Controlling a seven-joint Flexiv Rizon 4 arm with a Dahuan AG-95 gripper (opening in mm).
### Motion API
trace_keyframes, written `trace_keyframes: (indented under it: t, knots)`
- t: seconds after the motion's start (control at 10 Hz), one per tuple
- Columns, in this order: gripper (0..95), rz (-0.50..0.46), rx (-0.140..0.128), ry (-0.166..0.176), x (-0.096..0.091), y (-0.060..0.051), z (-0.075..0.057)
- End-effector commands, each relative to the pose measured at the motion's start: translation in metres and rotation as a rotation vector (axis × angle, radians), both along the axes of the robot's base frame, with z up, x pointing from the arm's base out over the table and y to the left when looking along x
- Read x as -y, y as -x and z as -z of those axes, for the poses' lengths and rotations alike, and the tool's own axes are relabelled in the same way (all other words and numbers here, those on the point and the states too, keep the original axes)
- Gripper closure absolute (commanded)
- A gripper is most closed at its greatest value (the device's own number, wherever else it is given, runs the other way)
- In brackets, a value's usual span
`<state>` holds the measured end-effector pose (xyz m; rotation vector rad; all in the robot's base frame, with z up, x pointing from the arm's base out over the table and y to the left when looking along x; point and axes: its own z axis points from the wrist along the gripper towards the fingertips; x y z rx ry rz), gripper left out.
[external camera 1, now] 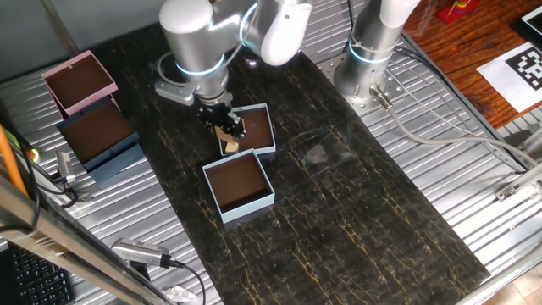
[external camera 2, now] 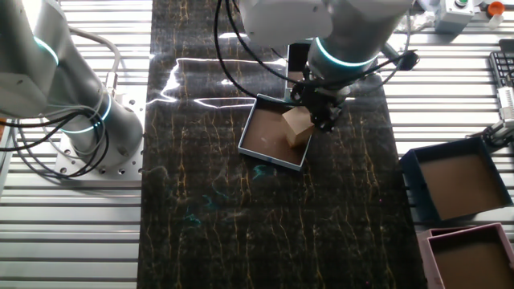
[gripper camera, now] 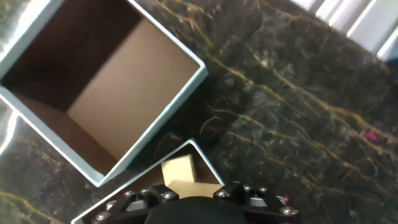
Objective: Take everything out of the gift box
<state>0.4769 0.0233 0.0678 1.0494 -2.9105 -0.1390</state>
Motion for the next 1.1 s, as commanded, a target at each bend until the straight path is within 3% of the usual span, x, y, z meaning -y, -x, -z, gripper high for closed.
trace_keyframes:
  t: [0.1,0.3,0.4,0.5,0.6,0.7,0.8,1.1]
  knots:
    - [0.0,0.004,-0.016,-0.004,-0.007,-0.004,-0.015]
    - [0.0,0.04,-0.032,0.003,-0.033,-0.012,-0.033]
    - [19.0,0.069,-0.035,0.003,-0.053,-0.016,-0.043]
    - [38.0,0.094,-0.038,0.008,-0.072,-0.017,-0.052]
    - [95.0,0.154,-0.042,0.035,-0.103,-0.014,-0.065]
    - [95.0,0.171,-0.042,0.044,-0.115,-0.011,-0.069]
    - [95.0,0.226,-0.045,0.065,-0.141,-0.002,-0.081]
    - [95.0,0.332,-0.034,0.072,-0.186,0.019,-0.094]
